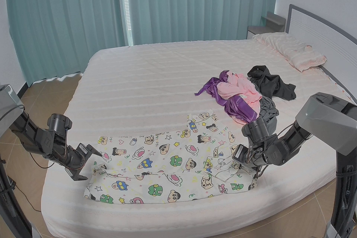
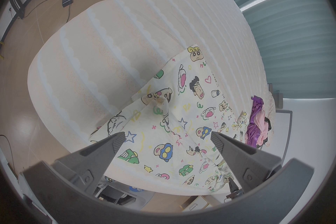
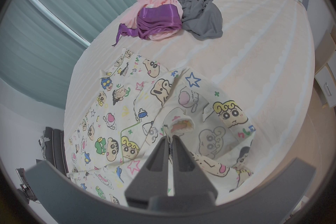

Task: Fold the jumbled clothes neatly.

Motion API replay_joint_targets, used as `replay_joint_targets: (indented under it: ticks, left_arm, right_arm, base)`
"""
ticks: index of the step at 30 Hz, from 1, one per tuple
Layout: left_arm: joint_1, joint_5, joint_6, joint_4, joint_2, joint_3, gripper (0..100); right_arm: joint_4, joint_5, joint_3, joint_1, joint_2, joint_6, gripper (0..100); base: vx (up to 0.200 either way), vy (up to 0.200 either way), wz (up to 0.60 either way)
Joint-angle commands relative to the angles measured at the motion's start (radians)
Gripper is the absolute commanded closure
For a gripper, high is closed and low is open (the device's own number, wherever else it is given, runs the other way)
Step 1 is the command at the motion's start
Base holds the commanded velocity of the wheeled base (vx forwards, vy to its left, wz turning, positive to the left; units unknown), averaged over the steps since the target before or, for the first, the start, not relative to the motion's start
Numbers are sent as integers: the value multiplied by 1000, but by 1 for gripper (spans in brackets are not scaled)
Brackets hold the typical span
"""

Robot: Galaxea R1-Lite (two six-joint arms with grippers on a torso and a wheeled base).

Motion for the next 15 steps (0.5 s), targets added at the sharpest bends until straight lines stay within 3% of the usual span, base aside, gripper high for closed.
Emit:
replay_joint_targets:
  ticks: [1,5,6,15]
  left_arm:
    - [0,0,0,0,2,1,0]
    - [0,0,0,0,2,1,0]
    - [0,0,0,0,4,1,0]
    - [0,0,0,0,7,1,0]
  right_arm:
    - [-1,0,6,4,-26,-3,100]
    - [2,0,17,4,-20,-14,100]
    - [2,0,24,4,-18,-18,0]
    - [-10,9,37,6,-38,-9,0]
  base:
    - [0,0,0]
    - [0,0,0]
    - [0,0,0]
    - [0,0,0]
